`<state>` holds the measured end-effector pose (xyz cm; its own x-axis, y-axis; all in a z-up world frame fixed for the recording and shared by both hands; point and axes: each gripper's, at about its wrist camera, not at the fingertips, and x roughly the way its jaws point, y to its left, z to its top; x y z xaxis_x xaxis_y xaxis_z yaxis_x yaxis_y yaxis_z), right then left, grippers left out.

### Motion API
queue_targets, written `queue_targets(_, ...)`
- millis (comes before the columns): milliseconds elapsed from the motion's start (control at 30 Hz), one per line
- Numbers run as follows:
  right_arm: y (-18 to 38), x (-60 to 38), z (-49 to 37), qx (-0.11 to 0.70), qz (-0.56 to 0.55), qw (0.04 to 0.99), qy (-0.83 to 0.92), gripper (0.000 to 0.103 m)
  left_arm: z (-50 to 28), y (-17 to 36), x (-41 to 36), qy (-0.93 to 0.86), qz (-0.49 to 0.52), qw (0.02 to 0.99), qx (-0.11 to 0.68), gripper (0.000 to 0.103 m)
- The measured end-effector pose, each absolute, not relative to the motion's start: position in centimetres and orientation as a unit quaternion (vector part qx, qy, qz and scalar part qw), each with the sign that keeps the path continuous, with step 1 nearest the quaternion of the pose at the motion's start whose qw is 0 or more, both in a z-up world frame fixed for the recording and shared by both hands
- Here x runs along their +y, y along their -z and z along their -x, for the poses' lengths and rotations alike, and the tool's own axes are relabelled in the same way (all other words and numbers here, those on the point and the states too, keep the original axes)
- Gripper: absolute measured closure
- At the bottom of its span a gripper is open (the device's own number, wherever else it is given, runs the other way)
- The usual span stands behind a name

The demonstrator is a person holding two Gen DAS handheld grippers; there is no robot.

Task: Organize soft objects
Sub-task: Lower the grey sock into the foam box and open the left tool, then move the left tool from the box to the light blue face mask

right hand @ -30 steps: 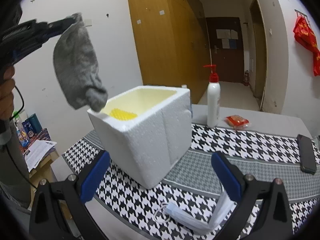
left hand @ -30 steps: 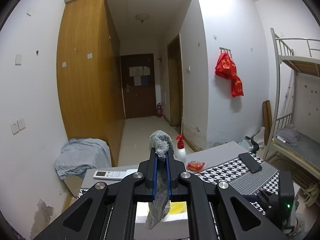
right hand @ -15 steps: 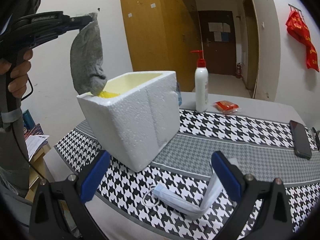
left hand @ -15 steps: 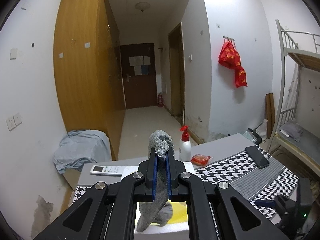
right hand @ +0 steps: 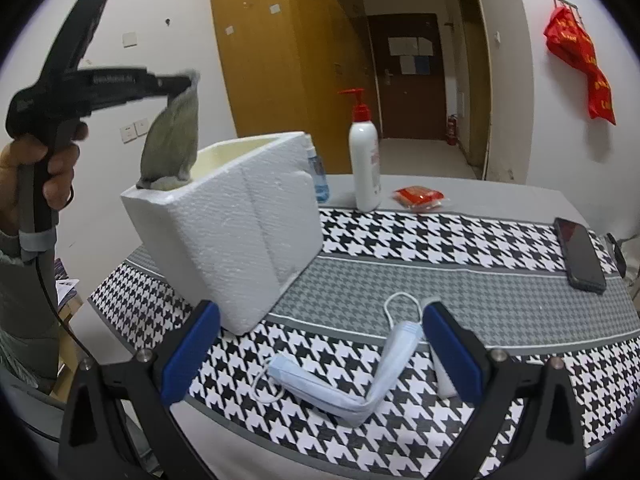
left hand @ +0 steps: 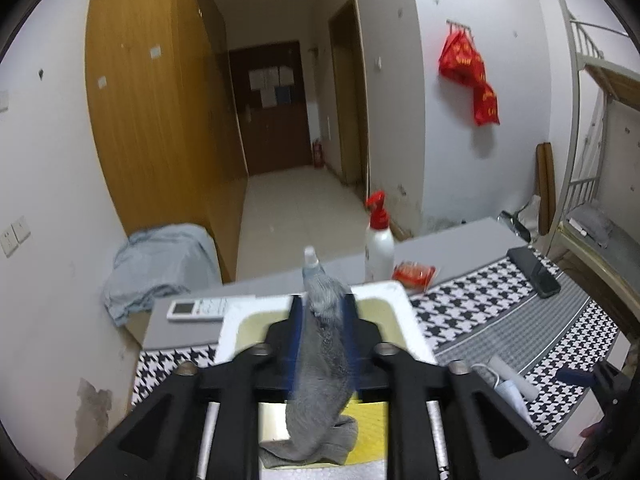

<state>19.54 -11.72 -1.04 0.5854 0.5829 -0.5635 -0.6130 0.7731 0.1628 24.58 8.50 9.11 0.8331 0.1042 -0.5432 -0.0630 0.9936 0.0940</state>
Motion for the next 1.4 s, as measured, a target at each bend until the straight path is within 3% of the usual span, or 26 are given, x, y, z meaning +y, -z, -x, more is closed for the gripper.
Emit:
queue_targets(67,1.2,-11.8,-19.7,0.31,0.023,0.89,-0.332,0.001,-24.9,-8.6,8.9,-0.044,-0.029,0.954,0.294,0.042)
queue_targets(133,1.4,-11.9,-19.9,0.313,0.022,0.891,-0.328,0.001,-25.1,-8.2,9.3,-0.047,-0.025,0.952,0.302,0.04)
queue_targets(267,1.7,-12.0,-20.0,0.319,0.02,0.89,-0.326,0.001,-25.2,-7.8,9.8,-0.05,-0.008,0.95,0.308,0.009)
queue_targets(333,1.9,-11.9,-20.1,0.321,0.02,0.89,-0.325,0.001,-24.6,-7.9,9.9,-0.052,0.005,0.953,0.3,0.002)
queue_targets(767,1.4,-12.4,-19.2,0.314,0.021,0.89,-0.329,0.001,-18.5,-9.9,6.9,-0.03,-0.008,0.972,0.234,0.001)
queue_targets(1067,1.8,-12.9,-17.6,0.306,0.036,0.89,-0.338,0.001,-13.9,-7.7,4.0,0.003,-0.024,0.983,0.18,0.001)
queue_targets(1400,2.7,-14.2,-17.2,0.304,0.027,0.893,-0.33,0.001,-12.9,-4.2,2.2,0.025,-0.008,0.984,0.174,0.001)
